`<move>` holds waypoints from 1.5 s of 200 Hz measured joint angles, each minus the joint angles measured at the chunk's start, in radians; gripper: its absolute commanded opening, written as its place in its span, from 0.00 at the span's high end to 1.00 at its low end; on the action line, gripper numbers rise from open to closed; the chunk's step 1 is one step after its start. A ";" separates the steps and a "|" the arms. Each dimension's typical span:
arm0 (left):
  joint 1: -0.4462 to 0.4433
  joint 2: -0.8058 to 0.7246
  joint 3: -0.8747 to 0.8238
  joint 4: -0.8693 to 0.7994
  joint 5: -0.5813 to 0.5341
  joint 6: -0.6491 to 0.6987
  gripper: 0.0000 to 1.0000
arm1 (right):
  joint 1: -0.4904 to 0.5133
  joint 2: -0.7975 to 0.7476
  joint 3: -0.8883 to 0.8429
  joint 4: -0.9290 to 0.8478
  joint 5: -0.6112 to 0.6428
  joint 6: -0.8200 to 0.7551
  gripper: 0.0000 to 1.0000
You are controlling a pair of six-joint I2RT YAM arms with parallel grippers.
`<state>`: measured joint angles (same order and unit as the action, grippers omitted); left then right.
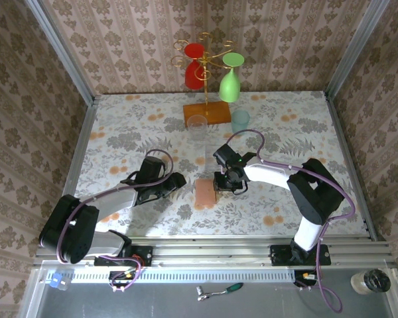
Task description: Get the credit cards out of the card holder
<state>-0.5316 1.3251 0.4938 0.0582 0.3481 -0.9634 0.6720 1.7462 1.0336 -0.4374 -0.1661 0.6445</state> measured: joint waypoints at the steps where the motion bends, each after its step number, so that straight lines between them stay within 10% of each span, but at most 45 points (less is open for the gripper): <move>1: 0.000 0.000 0.000 0.000 0.000 0.000 0.48 | 0.000 0.000 0.000 0.000 0.000 0.000 0.77; 300: -0.089 0.000 0.040 -0.013 -0.063 0.003 0.49 | -0.008 -0.142 -0.026 -0.106 0.002 -0.065 0.92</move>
<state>-0.6201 1.3247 0.5335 0.0452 0.2855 -0.9604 0.6643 1.6043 1.0073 -0.5430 -0.1646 0.5793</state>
